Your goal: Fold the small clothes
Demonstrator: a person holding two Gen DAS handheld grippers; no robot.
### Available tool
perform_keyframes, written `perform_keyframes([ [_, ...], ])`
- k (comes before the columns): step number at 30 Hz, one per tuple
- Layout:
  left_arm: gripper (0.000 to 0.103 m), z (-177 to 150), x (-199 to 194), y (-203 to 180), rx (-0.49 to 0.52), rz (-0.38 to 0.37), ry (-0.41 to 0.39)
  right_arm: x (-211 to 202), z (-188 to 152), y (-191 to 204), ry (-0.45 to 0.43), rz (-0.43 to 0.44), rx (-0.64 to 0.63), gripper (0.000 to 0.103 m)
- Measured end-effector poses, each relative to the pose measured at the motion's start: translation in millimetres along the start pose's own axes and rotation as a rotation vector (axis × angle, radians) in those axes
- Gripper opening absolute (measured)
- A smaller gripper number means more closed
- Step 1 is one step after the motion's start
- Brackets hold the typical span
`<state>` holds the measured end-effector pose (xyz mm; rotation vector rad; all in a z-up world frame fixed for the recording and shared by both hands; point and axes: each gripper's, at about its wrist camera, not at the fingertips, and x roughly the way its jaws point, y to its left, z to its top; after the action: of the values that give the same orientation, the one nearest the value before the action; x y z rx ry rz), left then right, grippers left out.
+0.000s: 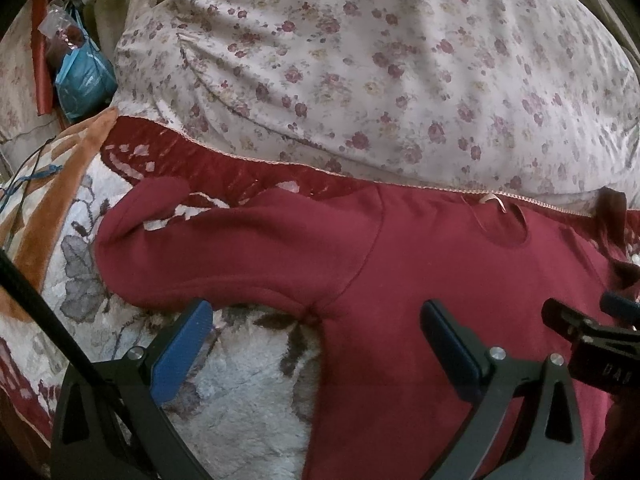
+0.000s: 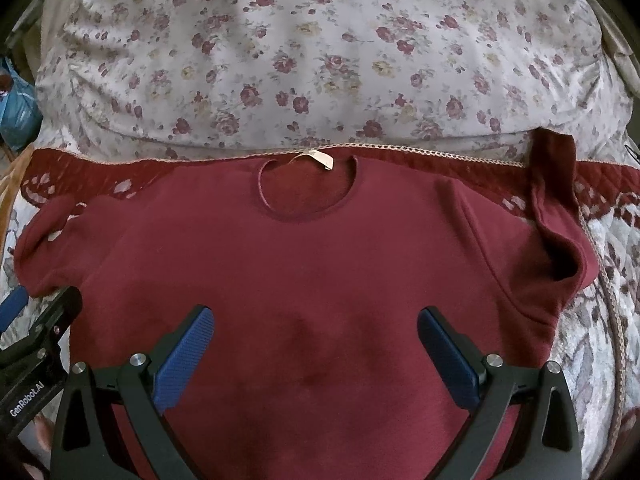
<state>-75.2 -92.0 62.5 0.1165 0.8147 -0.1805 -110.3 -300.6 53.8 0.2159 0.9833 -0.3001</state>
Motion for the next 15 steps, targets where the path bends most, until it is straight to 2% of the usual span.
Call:
perform_keyframes([
  [15, 0.103, 1.7, 2.6, 5.9, -0.013, -0.004, 0.008, 2.4, 2.5, 0.1, 0.011, -0.004, 0.002, 0.103],
])
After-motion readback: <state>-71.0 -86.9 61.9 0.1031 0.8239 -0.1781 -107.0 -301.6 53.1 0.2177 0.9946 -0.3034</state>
